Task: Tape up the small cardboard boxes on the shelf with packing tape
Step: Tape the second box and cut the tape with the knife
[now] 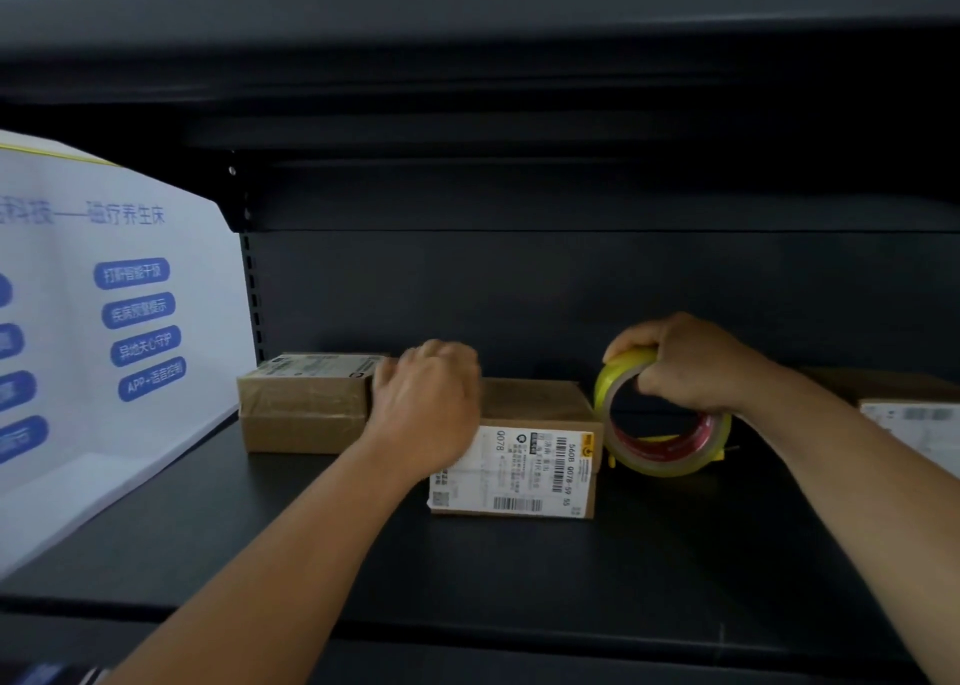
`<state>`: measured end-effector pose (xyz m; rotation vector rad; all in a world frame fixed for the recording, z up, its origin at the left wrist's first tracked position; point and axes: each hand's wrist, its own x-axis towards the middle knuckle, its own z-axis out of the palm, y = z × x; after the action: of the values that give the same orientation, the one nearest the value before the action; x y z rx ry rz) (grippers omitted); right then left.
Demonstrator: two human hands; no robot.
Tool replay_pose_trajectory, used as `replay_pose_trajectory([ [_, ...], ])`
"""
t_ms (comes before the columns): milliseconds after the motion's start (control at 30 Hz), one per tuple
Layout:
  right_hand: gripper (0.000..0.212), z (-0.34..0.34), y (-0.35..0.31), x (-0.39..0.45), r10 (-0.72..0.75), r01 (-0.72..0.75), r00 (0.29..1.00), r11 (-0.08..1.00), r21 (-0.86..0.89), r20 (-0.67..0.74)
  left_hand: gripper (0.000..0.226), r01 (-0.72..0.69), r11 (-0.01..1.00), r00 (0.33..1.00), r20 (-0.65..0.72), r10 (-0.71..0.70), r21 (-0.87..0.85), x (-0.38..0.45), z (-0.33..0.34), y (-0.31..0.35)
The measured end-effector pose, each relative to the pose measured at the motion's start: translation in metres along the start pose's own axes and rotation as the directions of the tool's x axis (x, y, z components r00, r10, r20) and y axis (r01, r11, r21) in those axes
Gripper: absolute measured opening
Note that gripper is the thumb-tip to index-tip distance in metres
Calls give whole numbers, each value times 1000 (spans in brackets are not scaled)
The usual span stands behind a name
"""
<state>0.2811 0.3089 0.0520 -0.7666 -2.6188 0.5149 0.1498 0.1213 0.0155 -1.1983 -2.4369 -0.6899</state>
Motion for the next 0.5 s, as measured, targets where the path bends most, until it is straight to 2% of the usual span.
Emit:
replay_pose_trajectory([
  [67, 41, 3, -1, 0, 3, -3, 1000, 1000, 9, 3, 55, -249, 956, 950, 231, 209, 156, -7, 0, 14],
  [133, 41, 5, -3, 0, 5, -5, 1000, 1000, 12, -1, 71, -362, 905, 879, 405, 253, 221, -10, 5, 23],
  [300, 41, 7, -5, 0, 12, -12, 1000, 1000, 18, -20, 84, -428, 895, 819, 472, 325, 126, -3, 8, 29],
  [367, 40, 7, -5, -1, 19, -19, 1000, 1000, 13, -11, 86, -429, 895, 821, 466, 330, 122, -3, 5, 27],
  [500, 38, 6, -4, -2, 30, -30, 1000, 1000, 1, -5, 95, -303, 919, 873, 461, 161, 253, 0, -3, 7],
])
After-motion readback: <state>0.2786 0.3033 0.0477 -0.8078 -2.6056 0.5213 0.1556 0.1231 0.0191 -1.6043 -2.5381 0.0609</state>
